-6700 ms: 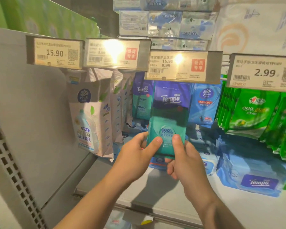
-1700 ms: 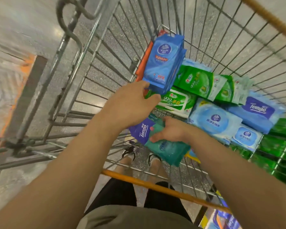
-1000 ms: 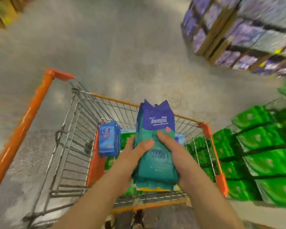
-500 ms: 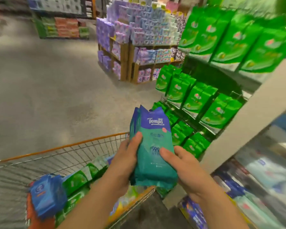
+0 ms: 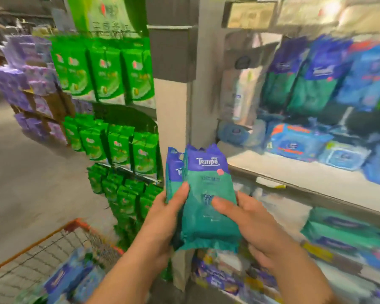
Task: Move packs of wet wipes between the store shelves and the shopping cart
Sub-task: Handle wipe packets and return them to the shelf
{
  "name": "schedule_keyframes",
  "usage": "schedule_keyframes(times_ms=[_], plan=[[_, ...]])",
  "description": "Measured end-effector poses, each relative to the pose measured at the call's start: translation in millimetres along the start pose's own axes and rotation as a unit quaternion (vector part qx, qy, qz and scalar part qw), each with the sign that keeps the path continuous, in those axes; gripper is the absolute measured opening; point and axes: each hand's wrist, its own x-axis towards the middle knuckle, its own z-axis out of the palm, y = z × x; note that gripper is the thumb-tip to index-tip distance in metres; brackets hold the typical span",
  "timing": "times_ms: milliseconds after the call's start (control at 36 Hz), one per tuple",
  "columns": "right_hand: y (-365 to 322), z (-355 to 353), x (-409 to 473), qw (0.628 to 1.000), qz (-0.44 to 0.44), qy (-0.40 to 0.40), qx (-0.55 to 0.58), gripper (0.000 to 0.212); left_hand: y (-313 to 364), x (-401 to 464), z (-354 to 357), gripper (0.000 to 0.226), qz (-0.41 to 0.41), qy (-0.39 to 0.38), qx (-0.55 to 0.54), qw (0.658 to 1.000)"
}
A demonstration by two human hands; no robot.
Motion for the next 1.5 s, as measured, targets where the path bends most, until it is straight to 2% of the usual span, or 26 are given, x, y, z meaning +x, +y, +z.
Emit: schedule_keyframes(times_ms=[83,278,417,500,583,667,833,917,972,1056,1111,1167,1222,1250,1333,1389,1500], plan=[[-6.7,-26.9,-9.6,0.999,-0.008,0.019,0.028,0.057,-1.5,5.2,30.4,0.066,-0.003,-0.009,0.004,1.0],[-13.3,-66.5,-15.3,0.992,-0.046,0.098,0.068,0.059,-4.2,18.9,76.4,0.061,-0.007,-0.06,0.013,0.998],[-19.3,-79.9,-10.5,0.984,-0.052,0.16,0.05,0.056,-3.8,39.3,101.1,0.09,0.021,-0.064,0.036,0.997],[-24.8,-87.3,-3.8,0.981,-0.037,0.176,0.069,0.053,-1.7,53.3,110.2,0.082,0.025,-0.093,0.025,0.995],[-32.7,-89.2,8.1,0.972,-0.036,0.222,0.071,0.065,5.6,66.8,115.4,0.084,0.034,-0.12,0.029,0.992],[-44.5,-89.2,18.7,0.962,-0.057,0.257,0.072,0.052,18.3,80.9,116.8,0.084,0.039,-0.141,0.033,0.989],[-69.4,-94.6,33.8,0.956,-0.114,0.265,0.054,0.049,42.8,109.3,111.5,0.073,0.067,-0.174,0.046,0.981],[-81.3,-98.5,38.9,0.945,-0.153,0.29,0.014,0.033,52.7,118.0,110.3,0.081,0.07,-0.186,0.044,0.979],[-89.0,-102.8,40.7,0.936,-0.181,0.301,-0.004,0.028,56.9,122.1,109.4,0.077,0.08,-0.2,0.041,0.976],[-100.8,-109.1,43.9,0.928,-0.215,0.304,-0.01,0.026,63.4,126.8,106.4,0.074,0.097,-0.217,0.029,0.971],[-109.0,-113.1,45.5,0.925,-0.235,0.298,-0.011,0.031,69.5,127.7,106.2,0.082,0.108,-0.223,0.029,0.968],[-117.3,-116.8,46.5,0.923,-0.251,0.292,-0.025,0.036,73.6,127.8,106.9,0.082,0.124,-0.217,0.03,0.968],[-123.6,-120.2,47.6,0.921,-0.269,0.28,-0.023,0.039,76.2,127.8,108.3,0.059,0.14,-0.204,0.026,0.969],[-126.0,-121.6,48.4,0.921,-0.278,0.271,-0.016,0.041,77.5,127.1,109.8,0.057,0.146,-0.195,0.028,0.969],[-130.5,-127.1,53.8,0.919,-0.31,0.244,-0.013,0.053,78.2,124.6,113.8,0.07,0.163,-0.181,0.047,0.969],[-134.6,-131.0,58.8,0.915,-0.33,0.231,-0.008,0.058,78.7,123.3,115.5,0.065,0.171,-0.168,0.043,0.97],[-144.6,-137.0,66.6,0.913,-0.344,0.217,0.017,0.037,76.0,122.4,120.5,0.068,0.182,-0.159,0.048,0.969]])
